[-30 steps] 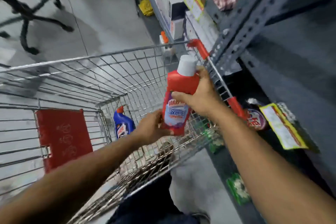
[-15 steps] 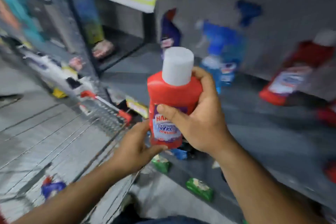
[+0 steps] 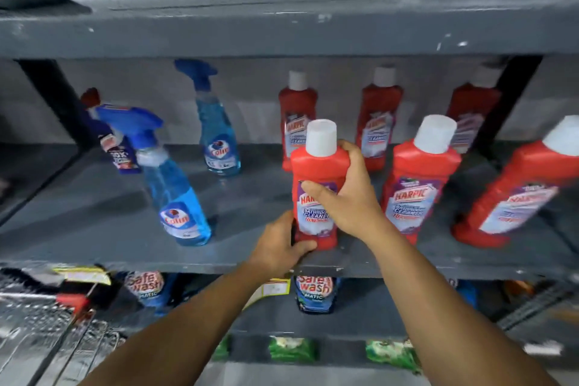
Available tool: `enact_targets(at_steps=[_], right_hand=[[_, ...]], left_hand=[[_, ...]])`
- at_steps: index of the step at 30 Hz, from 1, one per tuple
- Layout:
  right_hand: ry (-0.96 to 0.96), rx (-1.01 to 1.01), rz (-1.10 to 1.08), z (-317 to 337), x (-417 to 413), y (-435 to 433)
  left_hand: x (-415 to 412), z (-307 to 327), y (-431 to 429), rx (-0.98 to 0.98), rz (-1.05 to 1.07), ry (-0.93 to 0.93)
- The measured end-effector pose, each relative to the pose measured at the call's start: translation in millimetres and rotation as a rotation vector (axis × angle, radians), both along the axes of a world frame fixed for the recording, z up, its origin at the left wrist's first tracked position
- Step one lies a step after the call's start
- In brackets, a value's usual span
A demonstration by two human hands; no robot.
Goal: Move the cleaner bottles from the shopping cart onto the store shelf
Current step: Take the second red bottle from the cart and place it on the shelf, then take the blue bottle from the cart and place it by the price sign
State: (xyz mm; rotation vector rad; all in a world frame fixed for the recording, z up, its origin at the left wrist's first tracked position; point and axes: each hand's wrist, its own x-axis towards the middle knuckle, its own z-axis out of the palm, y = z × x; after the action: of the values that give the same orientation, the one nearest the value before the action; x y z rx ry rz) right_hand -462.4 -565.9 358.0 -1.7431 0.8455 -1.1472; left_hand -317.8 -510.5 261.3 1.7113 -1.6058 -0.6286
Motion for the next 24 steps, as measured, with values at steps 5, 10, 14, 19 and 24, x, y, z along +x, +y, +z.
enact_targets(at_steps=[5, 10, 14, 19, 24], right_hand=[[0.098, -0.007, -0.015, -7.9, -13.1, -9.9], [-0.039, -0.453, -0.363, -1.9, -9.9, 12.9], [-0.136, -0.568, -0.211, 0.3, 47.0, 51.0], [-0.033, -0.598, 0.273, -1.7, 156.0, 117.3], [0.175, -0.523, 0.831, -21.8, 281.3, 193.1]], left_hand=[[-8.6, 3.9, -9.7, 0.051, -0.013, -0.044], [11.9, 0.7, 49.8, -0.086, 0.113, -0.122], [75.1, -6.9, 143.1, -0.26, 0.379, -0.154], [191.7, -23.5, 289.3, -0.029, 0.949, -0.084], [287.2, -73.4, 418.3, 0.414, 1.375, 0.166]])
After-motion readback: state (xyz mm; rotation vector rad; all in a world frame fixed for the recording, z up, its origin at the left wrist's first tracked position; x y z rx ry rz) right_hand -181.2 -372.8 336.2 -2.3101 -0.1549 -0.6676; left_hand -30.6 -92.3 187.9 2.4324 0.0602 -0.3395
